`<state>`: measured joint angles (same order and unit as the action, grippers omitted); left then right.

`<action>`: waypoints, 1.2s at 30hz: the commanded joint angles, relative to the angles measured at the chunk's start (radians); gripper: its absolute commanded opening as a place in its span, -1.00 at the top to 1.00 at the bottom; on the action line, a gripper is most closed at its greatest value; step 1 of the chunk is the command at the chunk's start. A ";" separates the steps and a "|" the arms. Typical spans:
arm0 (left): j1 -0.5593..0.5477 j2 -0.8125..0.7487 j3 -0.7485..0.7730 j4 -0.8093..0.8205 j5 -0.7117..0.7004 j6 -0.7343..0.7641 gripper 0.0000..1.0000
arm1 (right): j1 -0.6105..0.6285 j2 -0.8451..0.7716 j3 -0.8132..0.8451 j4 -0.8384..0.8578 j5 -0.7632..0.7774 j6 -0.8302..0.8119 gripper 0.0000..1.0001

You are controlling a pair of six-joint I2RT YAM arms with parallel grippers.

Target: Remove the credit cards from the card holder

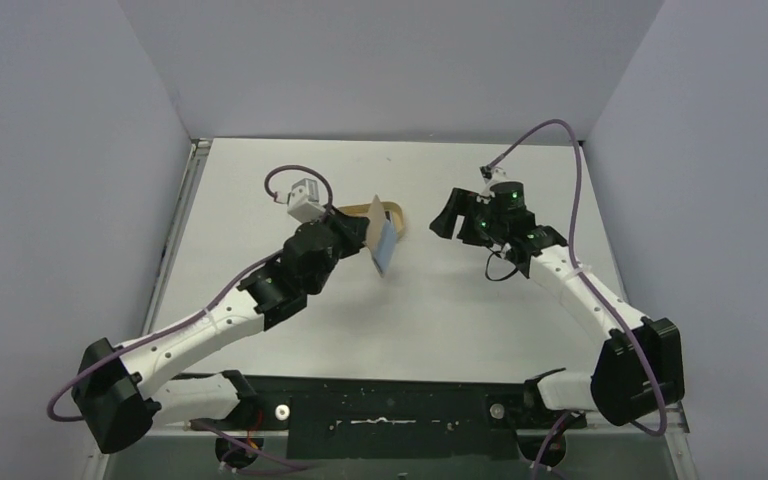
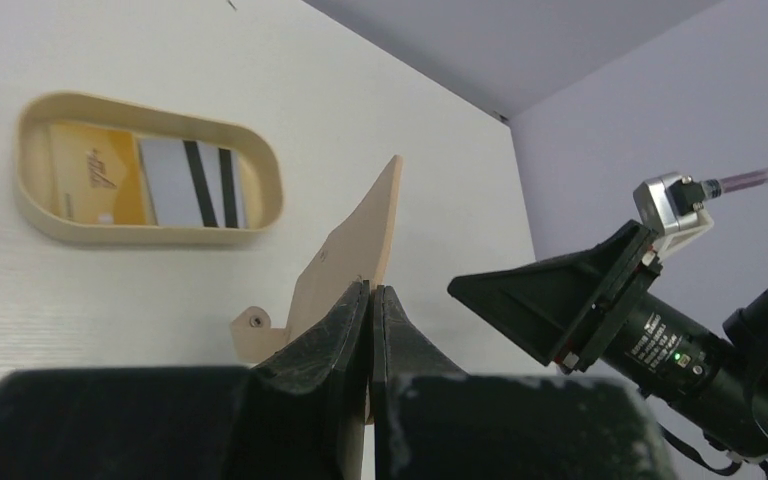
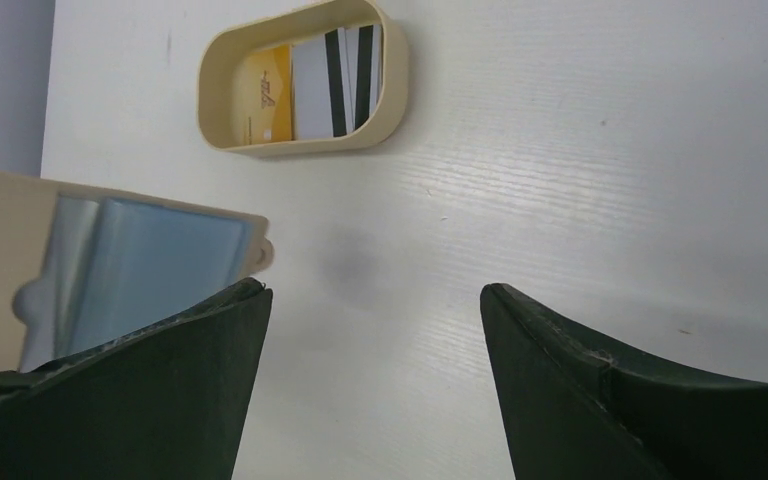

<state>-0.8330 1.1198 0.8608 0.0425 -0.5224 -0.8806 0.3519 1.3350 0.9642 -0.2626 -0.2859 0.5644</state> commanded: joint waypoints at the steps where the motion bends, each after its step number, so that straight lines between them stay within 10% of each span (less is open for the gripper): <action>1: -0.078 0.064 0.073 0.167 0.016 -0.097 1.00 | -0.036 -0.031 -0.043 0.031 -0.013 -0.014 -0.58; 20: -0.055 -0.022 0.096 0.173 0.232 -0.295 1.00 | -0.130 0.335 0.024 0.503 -0.491 0.060 -0.60; 36: -0.022 -0.066 -0.032 0.222 0.062 -0.300 1.00 | 0.065 0.303 -0.196 0.914 -0.616 0.330 -0.59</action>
<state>-0.8680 1.0897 0.8406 0.1776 -0.3954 -1.1896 0.4137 1.6905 0.8059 0.3950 -0.8200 0.7731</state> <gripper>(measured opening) 0.008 0.798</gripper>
